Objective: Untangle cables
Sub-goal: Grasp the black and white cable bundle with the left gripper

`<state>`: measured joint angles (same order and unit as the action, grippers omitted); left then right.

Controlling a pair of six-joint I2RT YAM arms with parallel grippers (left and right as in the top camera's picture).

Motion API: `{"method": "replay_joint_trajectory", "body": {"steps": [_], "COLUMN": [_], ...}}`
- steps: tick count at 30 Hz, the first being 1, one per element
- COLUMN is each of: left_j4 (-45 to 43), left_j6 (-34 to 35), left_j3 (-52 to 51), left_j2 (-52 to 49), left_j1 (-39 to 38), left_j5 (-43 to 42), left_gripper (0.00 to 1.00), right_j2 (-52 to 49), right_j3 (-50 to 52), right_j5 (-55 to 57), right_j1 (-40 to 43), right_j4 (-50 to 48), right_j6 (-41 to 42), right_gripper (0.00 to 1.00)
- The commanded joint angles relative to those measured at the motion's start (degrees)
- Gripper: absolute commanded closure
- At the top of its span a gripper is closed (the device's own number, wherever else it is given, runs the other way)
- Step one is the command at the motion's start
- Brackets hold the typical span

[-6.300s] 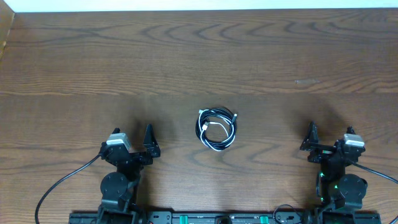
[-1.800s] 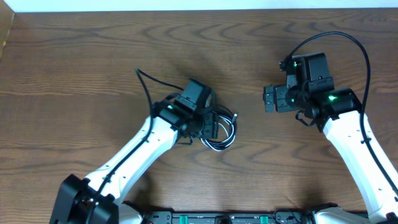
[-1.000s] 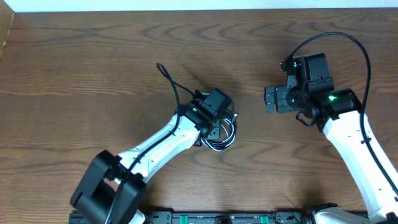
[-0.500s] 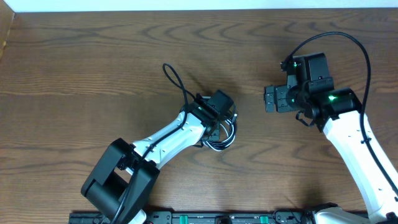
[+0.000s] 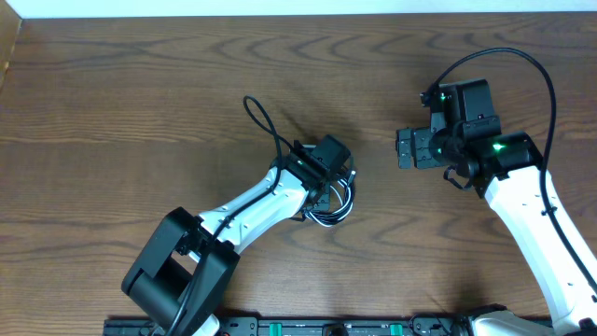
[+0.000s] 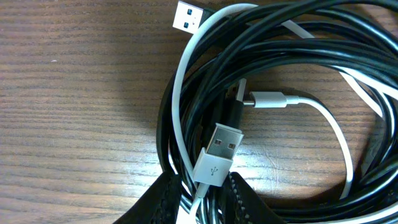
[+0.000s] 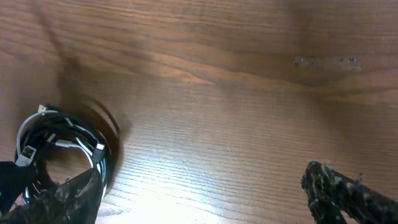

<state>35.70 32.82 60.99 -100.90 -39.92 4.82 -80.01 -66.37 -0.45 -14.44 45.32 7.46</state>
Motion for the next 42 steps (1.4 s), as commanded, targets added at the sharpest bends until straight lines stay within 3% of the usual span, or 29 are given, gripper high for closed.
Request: {"method": "replay_joint_trajectory", "body": {"steps": [1, 15, 17, 21, 23, 34, 37, 40, 42], "left_j4": [-0.1, -1.4, -1.4, -1.4, -1.4, -1.4, -1.7, -2.0, -2.0], "left_j6": [0.5, 0.5, 0.5, 0.5, 0.5, 1.7, 1.8, 1.8, 1.8], "left_j3": [-0.8, -0.9, -0.9, -0.9, -0.9, -0.9, -0.9, -0.9, -0.9], "left_j2": [-0.7, -2.3, -2.3, -2.3, -2.3, -3.0, -3.7, -4.5, -4.5], "left_j1": [-0.4, -1.6, -1.6, -1.6, -1.6, -1.6, -1.6, -1.6, -1.6], "left_j5": [0.3, 0.4, 0.4, 0.3, 0.3, 0.4, 0.4, 0.4, 0.4], "left_gripper": [0.77, 0.9, 0.86, 0.62, 0.58, 0.58, 0.68, 0.87, 0.92], "right_j2": [0.2, 0.2, 0.2, 0.2, 0.2, 0.2, 0.2, 0.2, 0.2], "right_j3": [-0.3, -0.3, -0.3, -0.3, -0.3, -0.3, -0.2, -0.2, -0.2], "right_j5": [-0.3, -0.3, -0.3, -0.3, -0.3, -0.3, -0.3, -0.3, -0.3], "right_j1": [0.1, 0.1, 0.1, 0.1, 0.1, 0.1, 0.1, 0.1, 0.1], "right_j4": [-0.1, 0.1, 0.1, 0.1, 0.1, 0.2, 0.3, 0.3, 0.3], "right_j6": [0.9, 0.9, 0.9, 0.9, 0.9, 0.9, 0.9, 0.9, 0.9], "right_gripper": [0.01, 0.01, 0.01, 0.01, 0.01, 0.01, 0.01, 0.01, 0.01]}}
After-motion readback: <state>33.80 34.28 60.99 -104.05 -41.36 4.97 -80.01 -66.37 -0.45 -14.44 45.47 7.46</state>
